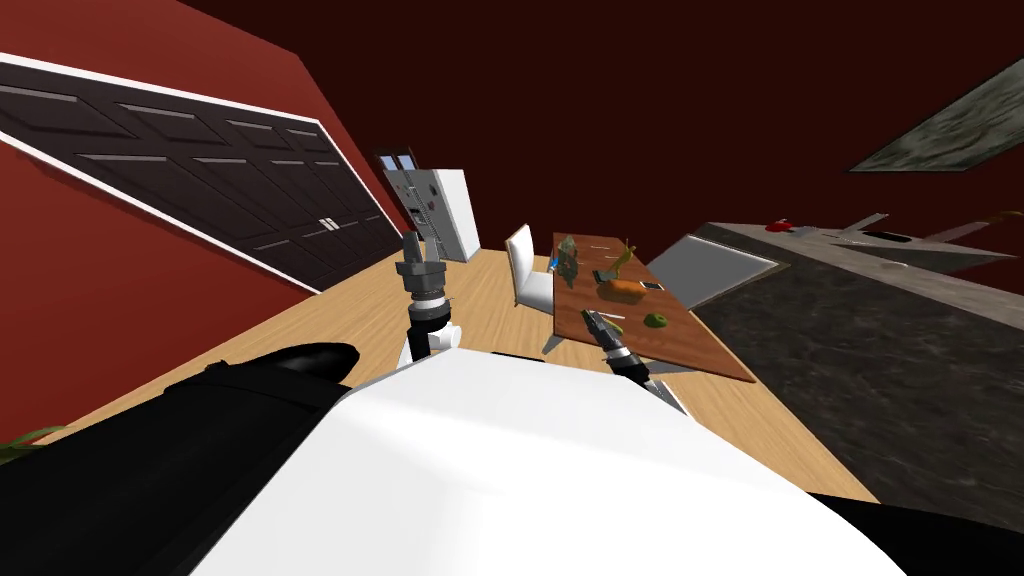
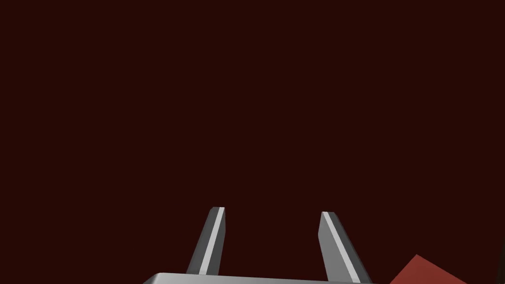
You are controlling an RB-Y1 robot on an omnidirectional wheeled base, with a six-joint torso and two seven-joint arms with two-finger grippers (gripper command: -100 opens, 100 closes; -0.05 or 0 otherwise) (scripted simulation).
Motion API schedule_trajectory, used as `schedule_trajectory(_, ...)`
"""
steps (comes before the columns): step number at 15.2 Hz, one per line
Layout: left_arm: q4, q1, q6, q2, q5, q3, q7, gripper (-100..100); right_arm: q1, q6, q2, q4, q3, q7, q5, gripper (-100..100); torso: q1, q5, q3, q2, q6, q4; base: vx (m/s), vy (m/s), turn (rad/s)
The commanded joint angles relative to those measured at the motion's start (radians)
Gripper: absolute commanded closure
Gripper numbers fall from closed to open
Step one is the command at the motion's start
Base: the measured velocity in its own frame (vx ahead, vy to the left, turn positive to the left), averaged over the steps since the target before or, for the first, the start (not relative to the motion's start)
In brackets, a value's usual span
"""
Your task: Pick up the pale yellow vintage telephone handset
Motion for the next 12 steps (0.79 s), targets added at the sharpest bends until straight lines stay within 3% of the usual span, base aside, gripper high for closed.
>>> schedule_trajectory(1,0.0,0.0,0.0,0.0,0.0,0.0,0.0,0,0.01,0.004,-0.043,0.05,-0.002,0.004,0.05,-100,0.0,0.0,0.0,0.0,0.0,0.0,0.053,0.078,0.301)
schedule_trajectory(12,0.0,0.0,0.0,0.0,0.0,0.0,0.0,0,0.034,0.002,-0.173,0.298,-0.011,0.018,0.2,-100,-0.001,0.0,-0.001,-0.002,0.0,0.0,0.072,0.05,0.223)
